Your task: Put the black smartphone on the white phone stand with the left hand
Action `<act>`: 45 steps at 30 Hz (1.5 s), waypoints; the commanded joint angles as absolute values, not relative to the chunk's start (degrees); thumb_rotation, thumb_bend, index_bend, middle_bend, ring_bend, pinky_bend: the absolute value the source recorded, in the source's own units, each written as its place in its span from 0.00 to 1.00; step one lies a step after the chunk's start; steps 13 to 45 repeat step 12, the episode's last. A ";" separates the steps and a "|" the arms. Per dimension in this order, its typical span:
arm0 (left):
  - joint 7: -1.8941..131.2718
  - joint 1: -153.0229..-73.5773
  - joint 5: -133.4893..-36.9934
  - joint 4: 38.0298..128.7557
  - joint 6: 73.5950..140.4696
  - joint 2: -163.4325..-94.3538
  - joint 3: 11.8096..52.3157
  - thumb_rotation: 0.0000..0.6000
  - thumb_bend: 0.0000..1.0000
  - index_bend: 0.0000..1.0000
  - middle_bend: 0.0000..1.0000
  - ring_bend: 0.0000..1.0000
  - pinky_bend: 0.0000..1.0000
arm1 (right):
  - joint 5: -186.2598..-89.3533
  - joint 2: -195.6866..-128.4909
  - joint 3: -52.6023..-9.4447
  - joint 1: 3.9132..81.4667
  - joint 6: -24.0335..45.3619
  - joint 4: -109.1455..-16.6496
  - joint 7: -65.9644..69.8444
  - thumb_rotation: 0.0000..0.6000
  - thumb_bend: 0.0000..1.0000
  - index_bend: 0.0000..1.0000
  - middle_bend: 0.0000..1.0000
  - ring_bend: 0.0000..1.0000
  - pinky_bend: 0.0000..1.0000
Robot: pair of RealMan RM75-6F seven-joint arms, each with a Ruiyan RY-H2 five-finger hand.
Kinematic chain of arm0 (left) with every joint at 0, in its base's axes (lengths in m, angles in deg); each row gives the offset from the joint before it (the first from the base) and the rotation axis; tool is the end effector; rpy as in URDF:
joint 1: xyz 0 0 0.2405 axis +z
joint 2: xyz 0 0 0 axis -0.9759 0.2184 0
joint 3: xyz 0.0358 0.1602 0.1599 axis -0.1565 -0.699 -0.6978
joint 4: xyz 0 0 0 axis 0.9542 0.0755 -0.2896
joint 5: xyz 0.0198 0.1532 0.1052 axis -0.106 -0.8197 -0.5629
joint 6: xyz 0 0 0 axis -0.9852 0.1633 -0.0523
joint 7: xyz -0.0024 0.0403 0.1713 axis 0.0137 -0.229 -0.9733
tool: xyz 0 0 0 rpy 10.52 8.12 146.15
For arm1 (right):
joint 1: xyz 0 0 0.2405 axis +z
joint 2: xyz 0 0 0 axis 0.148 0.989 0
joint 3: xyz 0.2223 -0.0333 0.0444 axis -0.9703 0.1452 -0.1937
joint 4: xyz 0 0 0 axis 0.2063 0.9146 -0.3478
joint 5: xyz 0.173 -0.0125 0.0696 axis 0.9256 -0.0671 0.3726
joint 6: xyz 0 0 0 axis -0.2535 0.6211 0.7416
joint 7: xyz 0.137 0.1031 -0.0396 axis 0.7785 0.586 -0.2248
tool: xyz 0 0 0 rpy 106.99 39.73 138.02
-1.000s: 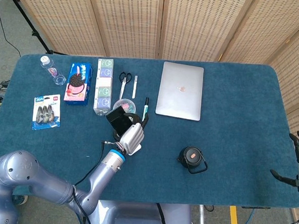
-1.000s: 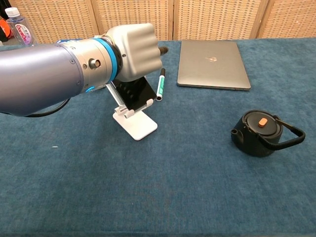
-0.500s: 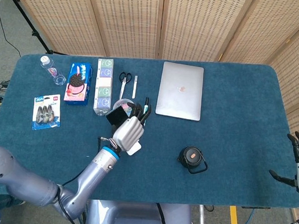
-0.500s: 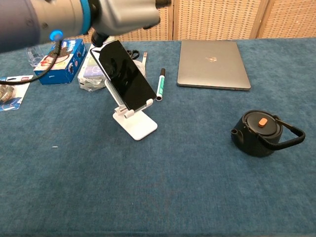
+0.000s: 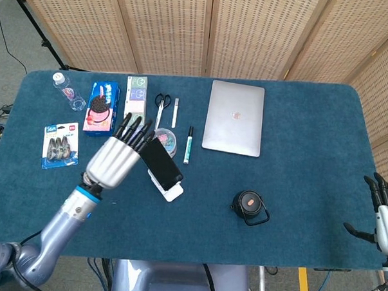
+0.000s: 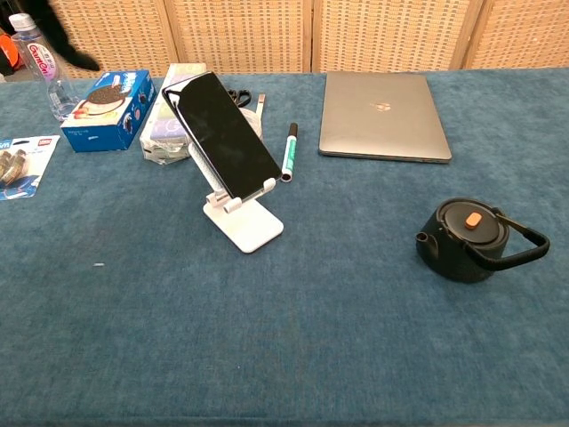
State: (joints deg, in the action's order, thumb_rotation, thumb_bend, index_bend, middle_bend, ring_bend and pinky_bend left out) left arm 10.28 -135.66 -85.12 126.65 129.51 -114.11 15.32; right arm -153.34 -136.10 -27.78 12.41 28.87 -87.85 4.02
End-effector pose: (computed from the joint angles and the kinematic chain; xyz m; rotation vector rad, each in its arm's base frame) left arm -0.0508 0.3108 0.1034 -1.8409 -0.1449 -0.7519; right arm -0.2828 -0.2153 0.2038 1.2333 -0.9974 0.9092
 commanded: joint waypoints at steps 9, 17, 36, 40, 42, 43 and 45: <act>63.40 -99.61 -101.10 103.16 141.64 -116.03 6.16 1.00 0.00 0.02 0.00 0.00 0.02 | -153.48 -137.21 -28.01 12.16 30.55 -87.63 1.74 1.00 0.00 0.00 0.00 0.00 0.00; 66.11 -97.02 -101.71 100.70 141.36 -116.88 6.45 1.00 0.00 0.01 0.00 0.00 0.00 | -153.47 -137.42 -27.96 12.12 30.63 -87.50 1.40 1.00 0.00 0.00 0.00 0.00 0.00; 66.11 -97.02 -101.71 100.70 141.36 -116.88 6.45 1.00 0.00 0.01 0.00 0.00 0.00 | -153.47 -137.42 -27.96 12.12 30.63 -87.50 1.40 1.00 0.00 0.00 0.00 0.00 0.00; 66.11 -97.02 -101.71 100.70 141.36 -116.88 6.45 1.00 0.00 0.01 0.00 0.00 0.00 | -153.47 -137.42 -27.96 12.12 30.63 -87.50 1.40 1.00 0.00 0.00 0.00 0.00 0.00; 66.11 -97.02 -101.71 100.70 141.36 -116.88 6.45 1.00 0.00 0.01 0.00 0.00 0.00 | -153.47 -137.42 -27.96 12.12 30.63 -87.50 1.40 1.00 0.00 0.00 0.00 0.00 0.00; 66.11 -97.02 -101.71 100.70 141.36 -116.88 6.45 1.00 0.00 0.01 0.00 0.00 0.00 | -153.47 -137.42 -27.96 12.12 30.63 -87.50 1.40 1.00 0.00 0.00 0.00 0.00 0.00; 66.11 -97.02 -101.71 100.70 141.36 -116.88 6.45 1.00 0.00 0.01 0.00 0.00 0.00 | -153.47 -137.42 -27.96 12.12 30.63 -87.50 1.40 1.00 0.00 0.00 0.00 0.00 0.00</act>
